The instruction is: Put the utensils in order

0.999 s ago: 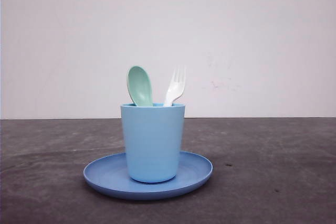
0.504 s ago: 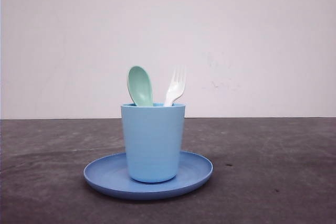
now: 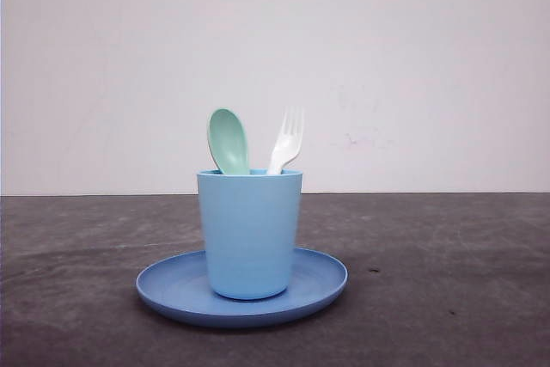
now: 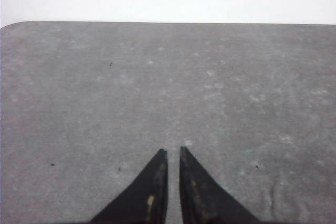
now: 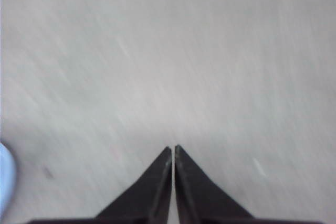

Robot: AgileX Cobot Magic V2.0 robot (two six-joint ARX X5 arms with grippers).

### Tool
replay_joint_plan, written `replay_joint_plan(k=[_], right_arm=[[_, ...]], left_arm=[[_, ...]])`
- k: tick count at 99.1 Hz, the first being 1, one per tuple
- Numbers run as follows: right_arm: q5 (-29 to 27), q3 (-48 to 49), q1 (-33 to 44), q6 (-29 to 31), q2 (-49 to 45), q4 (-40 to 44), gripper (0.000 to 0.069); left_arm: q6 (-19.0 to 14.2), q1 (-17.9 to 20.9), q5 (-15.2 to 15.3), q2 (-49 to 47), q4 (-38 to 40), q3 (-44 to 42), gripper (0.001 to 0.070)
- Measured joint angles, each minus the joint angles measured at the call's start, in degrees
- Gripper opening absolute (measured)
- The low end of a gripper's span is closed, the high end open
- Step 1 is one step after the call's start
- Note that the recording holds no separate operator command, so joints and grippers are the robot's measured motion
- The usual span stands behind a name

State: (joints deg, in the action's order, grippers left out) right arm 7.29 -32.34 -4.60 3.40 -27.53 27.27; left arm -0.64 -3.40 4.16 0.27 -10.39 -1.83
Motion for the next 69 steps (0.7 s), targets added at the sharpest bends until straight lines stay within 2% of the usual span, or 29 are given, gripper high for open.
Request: replay_joint_plan(k=[18,34,69], right_arm=[[0.5,17.3,1.6,0.1,14.7,-14.4,0.0009],[0.6,27.7,1.7,1.1,24.8,-17.3,0.0009],[0.2,31.4,2.2,1.1,27.2,-17.6,0.0009]], left_arm=[[0.0,0.0,0.0,0.0,0.0,0.0,0.0014],[0.0,0.0,0.0,0.0,0.0,0.0,0.0014],[0.0,0.0,0.0,0.0,0.0,0.0,0.0014]])
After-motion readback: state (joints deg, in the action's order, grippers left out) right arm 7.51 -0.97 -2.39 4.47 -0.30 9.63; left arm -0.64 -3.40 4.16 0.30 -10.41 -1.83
